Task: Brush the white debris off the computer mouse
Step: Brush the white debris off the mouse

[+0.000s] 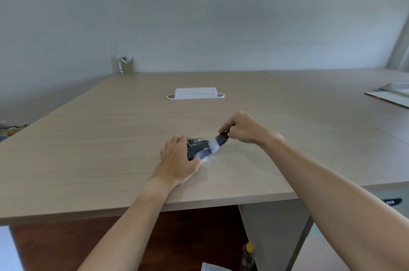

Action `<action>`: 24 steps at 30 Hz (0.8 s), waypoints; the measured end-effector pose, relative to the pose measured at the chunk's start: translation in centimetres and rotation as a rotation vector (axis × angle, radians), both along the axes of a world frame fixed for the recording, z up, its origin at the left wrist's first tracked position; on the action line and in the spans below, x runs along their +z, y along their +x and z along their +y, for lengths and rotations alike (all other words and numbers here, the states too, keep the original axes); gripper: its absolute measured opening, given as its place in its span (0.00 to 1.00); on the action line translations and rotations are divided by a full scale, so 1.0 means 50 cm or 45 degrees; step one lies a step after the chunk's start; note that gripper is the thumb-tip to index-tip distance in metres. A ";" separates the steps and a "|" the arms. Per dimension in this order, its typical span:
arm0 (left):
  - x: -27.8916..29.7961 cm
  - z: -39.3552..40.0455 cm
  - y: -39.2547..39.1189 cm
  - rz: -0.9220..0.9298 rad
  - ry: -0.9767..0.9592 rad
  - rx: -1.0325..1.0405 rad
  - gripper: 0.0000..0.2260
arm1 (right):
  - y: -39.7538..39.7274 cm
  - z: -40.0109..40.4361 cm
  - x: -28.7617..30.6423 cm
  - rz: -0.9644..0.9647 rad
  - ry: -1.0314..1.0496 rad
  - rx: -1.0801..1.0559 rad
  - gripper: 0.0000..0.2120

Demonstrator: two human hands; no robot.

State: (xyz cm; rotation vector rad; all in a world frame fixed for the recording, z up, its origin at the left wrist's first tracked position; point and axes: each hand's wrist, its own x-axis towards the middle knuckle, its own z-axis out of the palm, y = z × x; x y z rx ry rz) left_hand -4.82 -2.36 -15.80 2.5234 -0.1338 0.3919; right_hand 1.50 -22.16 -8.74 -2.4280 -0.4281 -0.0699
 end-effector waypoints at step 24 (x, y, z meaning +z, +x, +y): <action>-0.003 0.000 0.003 -0.027 0.040 0.002 0.22 | 0.003 0.021 0.009 0.057 0.041 0.078 0.20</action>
